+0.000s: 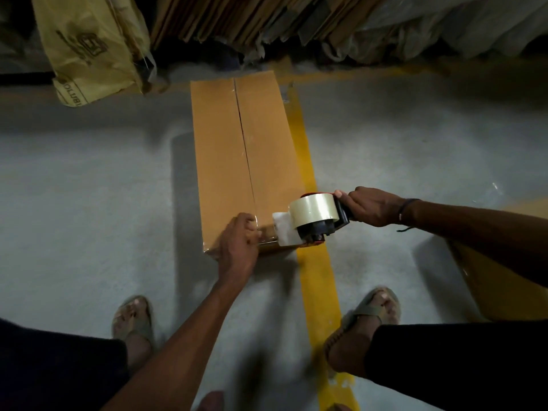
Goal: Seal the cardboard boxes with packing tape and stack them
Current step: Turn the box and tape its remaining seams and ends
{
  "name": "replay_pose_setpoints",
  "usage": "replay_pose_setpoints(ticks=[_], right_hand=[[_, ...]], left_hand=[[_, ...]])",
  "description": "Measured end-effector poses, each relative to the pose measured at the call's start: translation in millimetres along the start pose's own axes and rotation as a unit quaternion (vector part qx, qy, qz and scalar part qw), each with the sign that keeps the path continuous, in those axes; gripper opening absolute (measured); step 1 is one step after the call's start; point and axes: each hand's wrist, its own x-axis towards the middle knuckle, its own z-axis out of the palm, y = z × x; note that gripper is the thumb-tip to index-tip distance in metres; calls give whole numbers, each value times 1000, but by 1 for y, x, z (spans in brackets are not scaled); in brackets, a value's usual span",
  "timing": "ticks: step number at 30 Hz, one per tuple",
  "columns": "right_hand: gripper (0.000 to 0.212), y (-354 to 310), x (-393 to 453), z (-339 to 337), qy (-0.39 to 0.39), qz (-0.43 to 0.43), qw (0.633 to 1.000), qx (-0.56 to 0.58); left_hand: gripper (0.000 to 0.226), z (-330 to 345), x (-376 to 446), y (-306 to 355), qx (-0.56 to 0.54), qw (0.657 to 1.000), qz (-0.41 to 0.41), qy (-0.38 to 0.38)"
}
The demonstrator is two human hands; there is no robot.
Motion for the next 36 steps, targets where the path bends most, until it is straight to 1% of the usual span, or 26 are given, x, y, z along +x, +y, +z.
replay_pose_setpoints(ticks=[1, 2, 4, 5, 7, 9, 11, 14, 18, 21, 23, 25, 27, 28, 29, 30, 31, 32, 33, 34, 35, 36], right_hand=[[72, 1, 1, 2, 3, -4, 1000, 1], [72, 4, 1, 3, 5, -10, 1000, 4], [76, 8, 2, 6, 7, -23, 1000, 6], [76, 9, 3, 6, 7, -30, 1000, 6], [74, 12, 5, 7, 5, -40, 999, 9], [69, 14, 6, 7, 4, -44, 999, 14], [68, 18, 7, 6, -3, -44, 999, 26], [72, 24, 9, 6, -18, -46, 997, 55], [77, 45, 4, -1, -20, -28, 998, 55], [78, 68, -4, -6, -17, -6, 999, 41], [77, 77, -6, -5, -19, 1, 999, 37], [74, 79, -3, -3, -24, -6, 1000, 16], [65, 75, 3, -1, -40, -11, 999, -13], [59, 72, 6, 1, -50, -12, 998, -21], [57, 70, 8, 2, -60, -10, 998, -21], [60, 67, 10, 2, -68, -3, 998, -11], [67, 67, 11, 2, -76, 14, 997, 8], [73, 66, 11, 1, -86, 35, 995, 28], [75, 66, 11, 0, -95, 52, 993, 43], [77, 65, 11, -2, -104, 65, 991, 57], [78, 64, 11, -3, -113, 72, 989, 69], [79, 62, 12, -3, -118, 75, 987, 73]], left_hand=[[33, 8, 4, 11, -10, 999, 17, -48], [34, 16, 9, 20, -12, 996, 16, -89], [37, 33, 15, 30, -28, 989, -29, -143], [38, 40, 17, 30, -36, 986, -55, -152], [40, 48, 19, 25, -45, 985, -91, -142], [40, 51, 20, 23, -64, 984, -108, -129], [38, 54, 22, 22, -85, 981, -111, -132], [44, 51, 21, 23, -102, 979, -110, -140], [34, 56, 21, 22, -68, 985, -86, -130], [31, 58, 23, 19, -120, 980, -82, -133], [26, 57, 21, 20, -121, 979, -77, -145], [24, 56, 22, 25, -118, 976, -99, -153], [11, 57, 29, 31, -123, 969, -151, -153], [18, 55, 32, 38, -152, 956, -182, -172], [31, 53, 34, 48, -189, 940, -209, -191], [39, 53, 38, 56, -229, 920, -232, -219], [41, 54, 42, 63, -252, 906, -235, -247], [39, 55, 45, 73, -239, 904, -225, -273], [43, 57, 50, 80, -236, 898, -227, -293], [60, 62, 55, 85, -232, 887, -244, -315], [89, 67, 58, 90, -229, 876, -262, -334], [116, 73, 63, 90, -218, 872, -278, -339]])
